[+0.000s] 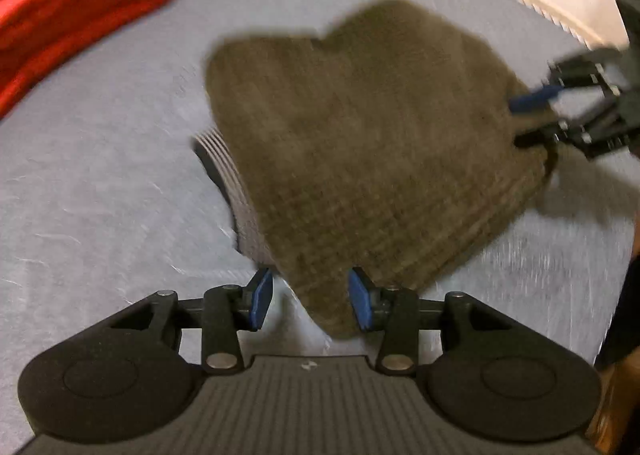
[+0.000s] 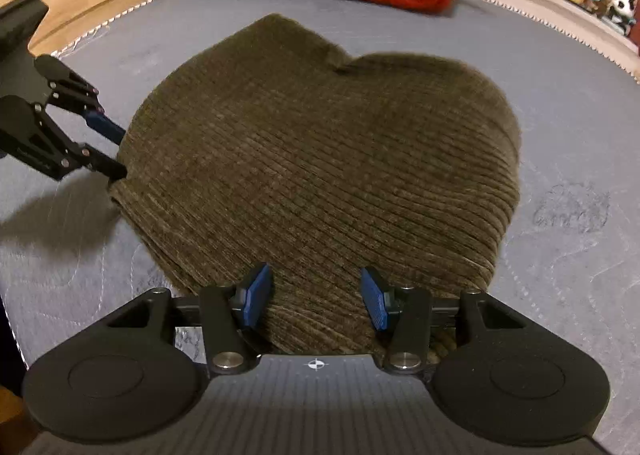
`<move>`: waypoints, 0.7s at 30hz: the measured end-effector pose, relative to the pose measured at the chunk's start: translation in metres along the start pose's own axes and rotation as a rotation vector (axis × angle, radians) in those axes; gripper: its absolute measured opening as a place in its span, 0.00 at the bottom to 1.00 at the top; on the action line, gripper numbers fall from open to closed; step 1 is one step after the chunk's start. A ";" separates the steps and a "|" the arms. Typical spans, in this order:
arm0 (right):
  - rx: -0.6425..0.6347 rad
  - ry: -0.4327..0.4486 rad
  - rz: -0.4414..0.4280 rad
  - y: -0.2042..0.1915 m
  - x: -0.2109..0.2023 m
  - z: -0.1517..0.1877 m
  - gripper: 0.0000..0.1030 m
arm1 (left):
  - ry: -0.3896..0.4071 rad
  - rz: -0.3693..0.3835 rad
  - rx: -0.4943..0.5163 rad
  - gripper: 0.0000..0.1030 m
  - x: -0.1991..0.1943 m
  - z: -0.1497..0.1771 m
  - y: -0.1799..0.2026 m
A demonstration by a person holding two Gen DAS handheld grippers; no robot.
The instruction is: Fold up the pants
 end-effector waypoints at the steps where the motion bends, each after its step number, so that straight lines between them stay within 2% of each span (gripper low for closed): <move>1: 0.016 0.023 -0.018 0.000 -0.006 -0.001 0.50 | 0.032 -0.016 0.003 0.47 -0.011 0.002 0.002; 4: -0.005 0.076 -0.077 -0.010 -0.016 -0.004 0.50 | 0.141 -0.048 -0.029 0.47 -0.031 -0.006 -0.003; 7: -0.082 -0.042 -0.038 -0.025 0.004 0.016 0.48 | 0.252 -0.084 -0.072 0.47 -0.043 -0.022 -0.005; 9: -0.130 -0.058 -0.023 -0.029 0.008 0.021 0.49 | 0.310 -0.096 -0.100 0.47 -0.044 -0.032 -0.006; 11: -0.095 -0.087 -0.034 -0.028 0.007 0.015 0.49 | 0.339 -0.087 -0.136 0.45 -0.036 -0.044 -0.013; 12: -0.081 -0.102 -0.043 -0.026 0.005 0.014 0.49 | 0.337 -0.078 -0.145 0.41 -0.032 -0.046 -0.013; 13: -0.089 -0.107 -0.045 -0.033 0.005 0.012 0.49 | 0.291 -0.050 -0.152 0.36 -0.020 -0.046 -0.015; 15: -0.125 -0.117 -0.046 -0.036 0.001 0.010 0.49 | 0.041 0.004 -0.153 0.29 0.025 -0.039 -0.012; 16: -0.129 -0.117 -0.048 -0.033 -0.001 0.008 0.48 | 0.017 -0.017 -0.123 0.29 0.032 -0.035 -0.011; 17: -0.123 -0.113 -0.057 -0.032 -0.005 0.004 0.47 | 0.028 -0.022 -0.109 0.29 0.030 -0.038 -0.011; 19: -0.112 -0.098 -0.071 -0.030 -0.012 -0.001 0.49 | 0.088 -0.004 -0.178 0.30 0.017 -0.049 -0.022; 20: -0.098 -0.044 -0.066 -0.024 -0.025 -0.010 0.51 | 0.150 0.004 -0.231 0.34 0.010 -0.055 -0.030; 21: -0.082 -0.006 -0.050 -0.019 -0.031 -0.014 0.58 | 0.201 -0.002 -0.278 0.43 0.004 -0.057 -0.038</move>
Point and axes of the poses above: each gripper's, at about its wrist camera, not at the fingertips, and x roughly the way its jaws point, y to its right, z to its underside, the point moved 4 cm from there along x, roughly the way its jaws point, and after that the axes turned 11 degrees about x, right-handed, at the moved point
